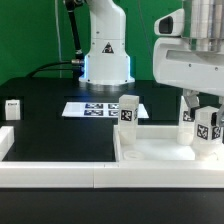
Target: Assemble square table
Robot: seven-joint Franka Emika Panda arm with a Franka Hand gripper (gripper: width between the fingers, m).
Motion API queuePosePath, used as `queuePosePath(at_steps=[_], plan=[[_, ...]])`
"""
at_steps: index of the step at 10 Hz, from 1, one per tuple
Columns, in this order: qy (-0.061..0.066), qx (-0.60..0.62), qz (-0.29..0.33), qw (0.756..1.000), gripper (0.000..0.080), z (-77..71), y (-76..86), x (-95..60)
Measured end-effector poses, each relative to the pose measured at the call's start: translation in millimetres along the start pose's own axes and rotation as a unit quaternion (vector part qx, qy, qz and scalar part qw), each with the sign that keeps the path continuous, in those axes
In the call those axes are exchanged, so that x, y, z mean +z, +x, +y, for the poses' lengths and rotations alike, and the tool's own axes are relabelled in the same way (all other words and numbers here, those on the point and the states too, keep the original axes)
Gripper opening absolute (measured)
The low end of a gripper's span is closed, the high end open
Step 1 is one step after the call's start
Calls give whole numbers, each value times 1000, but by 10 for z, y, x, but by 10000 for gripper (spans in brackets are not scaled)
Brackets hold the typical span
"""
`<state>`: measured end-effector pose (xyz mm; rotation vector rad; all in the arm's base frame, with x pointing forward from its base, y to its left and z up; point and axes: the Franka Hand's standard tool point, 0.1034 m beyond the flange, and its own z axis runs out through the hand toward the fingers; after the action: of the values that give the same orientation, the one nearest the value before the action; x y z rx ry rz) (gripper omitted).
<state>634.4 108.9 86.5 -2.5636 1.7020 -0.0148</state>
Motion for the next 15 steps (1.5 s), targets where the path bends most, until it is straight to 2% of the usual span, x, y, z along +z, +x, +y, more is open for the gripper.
queuePosePath(at_steps=[2, 3, 5, 6, 7, 11, 12, 13, 14, 15], plan=[[-2, 64, -2, 998, 293, 11, 8, -1], [-2, 55, -2, 998, 294, 11, 9, -2], [-7, 0, 2, 1000, 540, 16, 13, -1], [-12, -90, 6, 996, 540, 6, 17, -11], [-7, -160, 9, 987, 615, -8, 23, -6], [-9, -270, 8, 963, 648, 4, 22, 2], [-4, -318, 11, 948, 649, -9, 23, 3], [15, -359, 24, 933, 649, -42, 20, 12], [24, -396, 31, 917, 649, -27, 42, 28], [26, -439, 30, 898, 649, -19, 83, 19]])
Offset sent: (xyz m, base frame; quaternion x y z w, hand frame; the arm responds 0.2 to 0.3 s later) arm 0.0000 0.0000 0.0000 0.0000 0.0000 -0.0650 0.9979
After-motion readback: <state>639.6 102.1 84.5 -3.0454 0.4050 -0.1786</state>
